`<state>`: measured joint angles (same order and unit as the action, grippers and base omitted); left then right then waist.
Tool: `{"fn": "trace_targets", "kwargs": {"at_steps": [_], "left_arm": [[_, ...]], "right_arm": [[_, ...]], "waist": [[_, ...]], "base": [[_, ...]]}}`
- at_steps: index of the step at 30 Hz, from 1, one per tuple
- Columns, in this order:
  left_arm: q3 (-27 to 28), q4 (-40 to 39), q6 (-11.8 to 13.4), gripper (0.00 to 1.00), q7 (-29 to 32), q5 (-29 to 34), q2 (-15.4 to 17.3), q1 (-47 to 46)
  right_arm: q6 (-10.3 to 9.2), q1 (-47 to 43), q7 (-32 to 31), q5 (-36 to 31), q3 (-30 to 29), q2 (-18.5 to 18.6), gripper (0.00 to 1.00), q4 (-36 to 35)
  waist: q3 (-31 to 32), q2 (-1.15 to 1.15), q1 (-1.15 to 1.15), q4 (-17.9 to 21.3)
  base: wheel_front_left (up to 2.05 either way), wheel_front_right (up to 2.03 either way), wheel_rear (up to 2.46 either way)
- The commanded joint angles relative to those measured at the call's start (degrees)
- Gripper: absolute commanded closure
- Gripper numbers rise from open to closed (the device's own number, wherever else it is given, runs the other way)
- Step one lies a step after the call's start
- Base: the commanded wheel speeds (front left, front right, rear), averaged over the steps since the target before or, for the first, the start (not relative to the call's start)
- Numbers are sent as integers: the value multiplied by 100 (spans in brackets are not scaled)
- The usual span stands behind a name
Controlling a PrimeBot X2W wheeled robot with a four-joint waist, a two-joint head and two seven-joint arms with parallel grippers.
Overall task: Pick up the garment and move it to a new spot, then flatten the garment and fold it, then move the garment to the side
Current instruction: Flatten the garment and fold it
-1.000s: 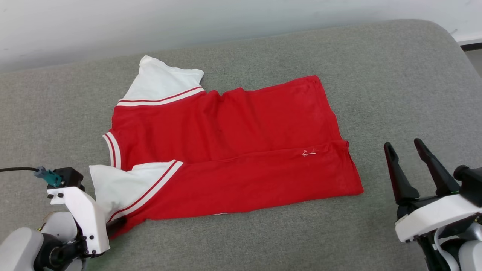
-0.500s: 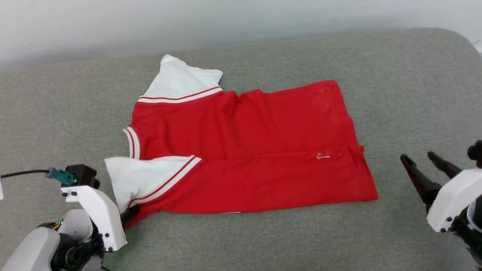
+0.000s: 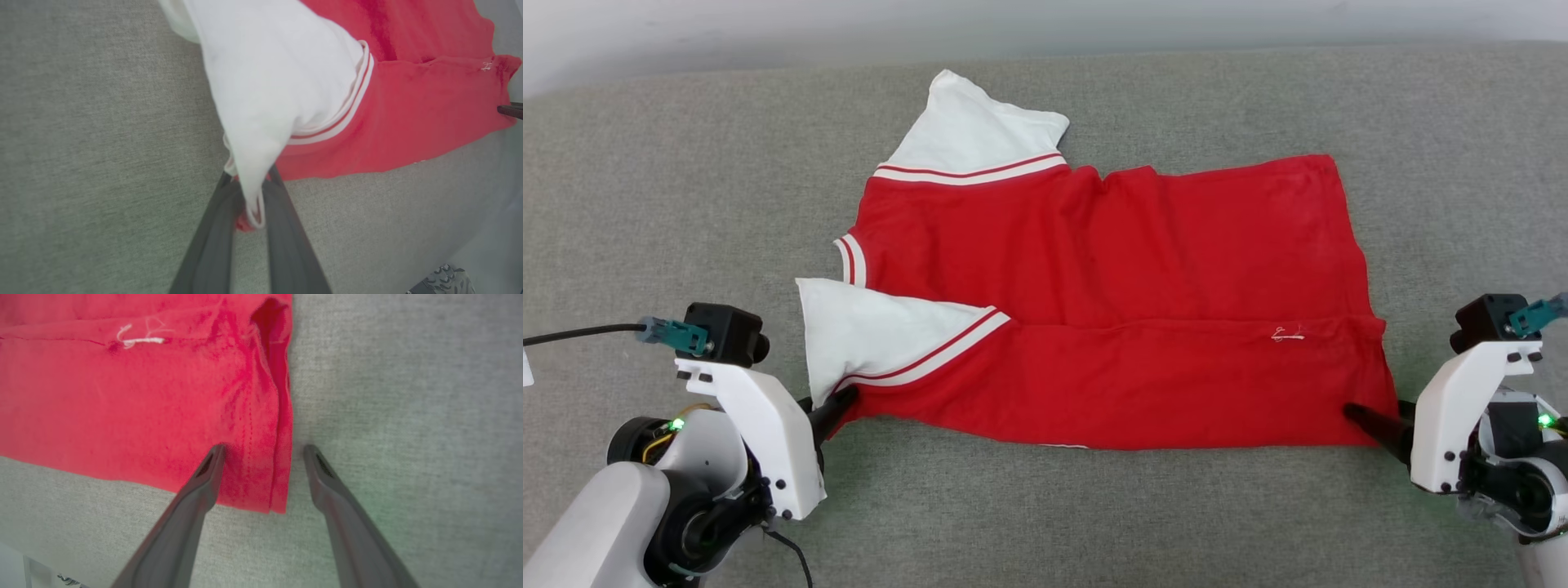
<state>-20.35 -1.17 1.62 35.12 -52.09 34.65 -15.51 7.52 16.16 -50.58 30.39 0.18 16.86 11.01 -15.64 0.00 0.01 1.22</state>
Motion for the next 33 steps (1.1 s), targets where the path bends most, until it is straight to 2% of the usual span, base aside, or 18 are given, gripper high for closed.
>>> {"fn": "trace_targets", "kwargs": {"at_steps": [1,2,3,4,5,6,13,20,28,33], "left_arm": [[-21,-53,44,100,2,23,2,7],[-35,-76,48,100,16,23,-7,29],[-37,-90,68,100,19,11,-15,54],[-37,-90,68,100,19,11,-15,54],[-40,-96,81,100,20,6,-17,70],[-42,-93,96,100,23,-2,-23,88],[-43,-82,125,100,-17,-38,-13,226],[-67,-54,118,100,-117,-39,-41,390],[-141,3,273,100,-41,-210,-58,963],[-151,129,415,100,-86,-347,-137,1430]], "right_arm": [[-6,42,-105,70,91,-77,0,178],[-6,37,-155,94,144,-118,0,272],[-5,27,-190,88,192,-141,51,337],[-5,27,-190,88,192,-141,51,337],[-5,34,-212,105,234,-153,96,396],[-4,36,-219,119,260,-156,100,438],[-5,150,-35,72,257,72,100,277],[-5,10,73,24,253,225,100,-87],[-5,-601,-25,86,243,254,100,-392],[-5,-1150,-32,36,98,124,100,-476]], "waist": [[-52,0,-1,-48],[-57,0,-1,-57],[-57,0,-1,-61],[-57,0,-1,-61],[-55,0,-1,-61],[-41,0,-1,-57],[200,0,-1,-4],[742,0,-1,10],[1497,0,-1,-3],[1586,0,-1,9]], "base": [[0,0,0],[0,0,0],[0,0,0],[0,0,0],[0,0,0],[0,0,0],[0,0,0],[0,0,0],[0,0,0],[0,0,0]]}}
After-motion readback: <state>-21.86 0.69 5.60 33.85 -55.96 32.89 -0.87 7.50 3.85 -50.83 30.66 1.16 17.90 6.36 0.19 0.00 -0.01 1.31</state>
